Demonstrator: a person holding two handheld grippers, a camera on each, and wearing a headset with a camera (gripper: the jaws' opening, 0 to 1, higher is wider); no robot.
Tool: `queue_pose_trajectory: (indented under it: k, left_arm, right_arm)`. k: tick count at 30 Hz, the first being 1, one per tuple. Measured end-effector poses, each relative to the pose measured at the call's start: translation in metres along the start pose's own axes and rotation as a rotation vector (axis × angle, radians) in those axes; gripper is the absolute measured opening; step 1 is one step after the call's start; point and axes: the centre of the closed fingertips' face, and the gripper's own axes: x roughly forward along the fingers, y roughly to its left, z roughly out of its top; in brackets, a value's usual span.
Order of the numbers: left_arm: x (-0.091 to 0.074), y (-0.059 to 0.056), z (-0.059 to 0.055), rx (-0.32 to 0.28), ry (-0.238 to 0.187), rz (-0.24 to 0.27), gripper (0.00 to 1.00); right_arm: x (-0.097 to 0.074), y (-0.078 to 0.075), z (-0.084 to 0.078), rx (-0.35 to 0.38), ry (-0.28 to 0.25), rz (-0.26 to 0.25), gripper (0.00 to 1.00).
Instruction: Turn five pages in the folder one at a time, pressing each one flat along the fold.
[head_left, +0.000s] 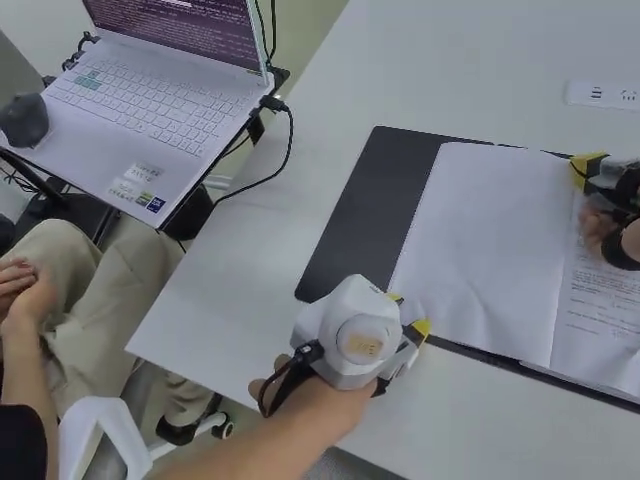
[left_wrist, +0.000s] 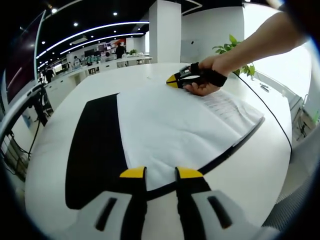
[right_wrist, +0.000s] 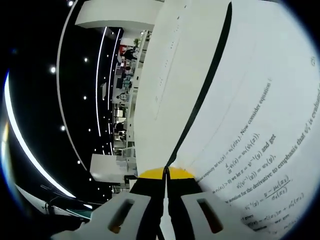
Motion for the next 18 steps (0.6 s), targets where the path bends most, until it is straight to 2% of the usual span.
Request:
queue_pose_trajectory:
  k: [2,9,12,18]
  left_arm:
    - [0.0,0.0,0.0,0.002,-0.002,-0.001,0.21]
    - [0.0,0.0,0.0,-0.004,-0.003,0.0,0.21]
    - [0.0,0.0,0.0,-0.005,-0.003,0.001,0.21]
    - [-0.001,0.0,0.0,0.002,-0.001,-0.001,0.21]
  right_arm:
    - [-0.001,0.001,0.0,-0.001,0.0,0.005,0.0]
    - [-0.016,-0.005,-0.01,-0.018,0.061,0.0,0.0]
    - [-0.025,-0.007,-0.02,-0.028,0.108,0.003,0.0]
    - [-0.043,-0.013,-0.036,-0.017,0.152,0.005,0.0]
